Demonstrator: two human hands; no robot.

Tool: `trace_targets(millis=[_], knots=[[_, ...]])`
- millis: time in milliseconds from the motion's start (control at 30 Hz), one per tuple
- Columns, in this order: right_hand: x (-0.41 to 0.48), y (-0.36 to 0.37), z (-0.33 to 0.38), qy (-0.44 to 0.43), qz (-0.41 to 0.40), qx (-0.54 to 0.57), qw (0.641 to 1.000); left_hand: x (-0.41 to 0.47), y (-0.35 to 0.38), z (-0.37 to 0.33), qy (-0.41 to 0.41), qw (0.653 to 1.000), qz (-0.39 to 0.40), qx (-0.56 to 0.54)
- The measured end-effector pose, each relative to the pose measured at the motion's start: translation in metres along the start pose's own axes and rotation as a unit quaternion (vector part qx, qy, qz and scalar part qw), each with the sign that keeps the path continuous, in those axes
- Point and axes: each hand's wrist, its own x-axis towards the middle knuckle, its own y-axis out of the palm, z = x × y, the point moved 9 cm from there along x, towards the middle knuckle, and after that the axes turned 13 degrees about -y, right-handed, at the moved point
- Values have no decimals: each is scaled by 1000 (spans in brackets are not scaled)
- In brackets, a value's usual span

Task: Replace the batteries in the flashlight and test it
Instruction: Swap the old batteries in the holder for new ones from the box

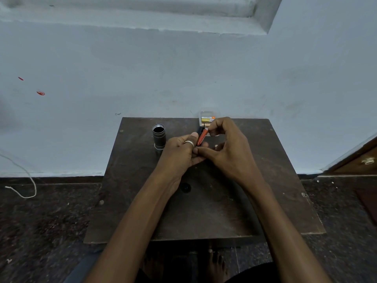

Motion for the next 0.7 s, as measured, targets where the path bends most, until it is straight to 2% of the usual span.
trace_targets(millis=[300, 467, 533, 600, 700], knots=[[0, -6, -1, 56, -54, 121, 990, -2, 3, 1, -4, 1000, 13, -8], [-4, -17, -15, 140, -124, 223, 957, -1, 1, 0, -8, 1000, -1, -20], [-8, -23, -27, 180, -143, 229, 946, 0, -2, 0, -12, 1000, -6, -25], [-15, -32, -42, 219, -140, 142, 955, -1, -2, 0, -16, 999, -5, -30], [-20, -46, -55, 226, -84, -71, 968, -2, -1, 0, -23, 999, 0, -32]])
